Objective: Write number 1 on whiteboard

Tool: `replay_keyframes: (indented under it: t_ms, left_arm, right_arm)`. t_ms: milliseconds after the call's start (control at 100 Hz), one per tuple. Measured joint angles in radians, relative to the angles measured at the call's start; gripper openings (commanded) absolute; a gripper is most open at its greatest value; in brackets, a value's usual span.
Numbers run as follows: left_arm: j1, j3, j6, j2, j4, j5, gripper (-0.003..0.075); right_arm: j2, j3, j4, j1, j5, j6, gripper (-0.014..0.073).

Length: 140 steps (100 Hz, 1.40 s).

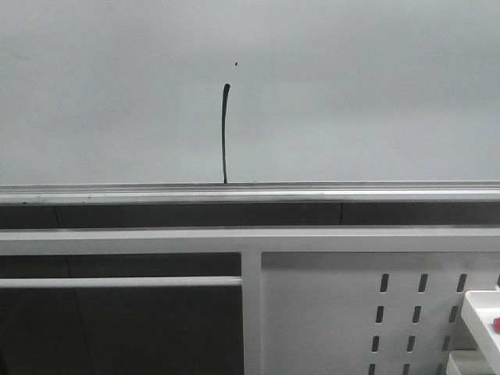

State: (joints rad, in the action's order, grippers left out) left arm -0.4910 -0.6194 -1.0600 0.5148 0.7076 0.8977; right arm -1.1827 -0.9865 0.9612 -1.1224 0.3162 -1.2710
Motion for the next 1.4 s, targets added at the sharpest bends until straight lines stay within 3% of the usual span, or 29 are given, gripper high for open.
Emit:
replay_keyframes:
  t_ms: [740, 1030, 1400]
  left_arm:
    - [0.0, 0.0, 0.01, 0.0, 0.075, 0.0, 0.0258]
    - [0.0, 0.0, 0.01, 0.0, 0.083, 0.0, 0.0099]
    - [0.0, 0.0, 0.003, 0.0, 0.083, 0.01, 0.0059]
  right_arm:
    - [0.002, -0.051, -0.019, 0.018, 0.084, -0.001, -0.0077]
    - [0.002, -0.051, -0.023, 0.022, 0.096, -0.001, -0.0077]
    - [0.002, -0.051, -0.023, 0.022, 0.103, -0.001, -0.0077]
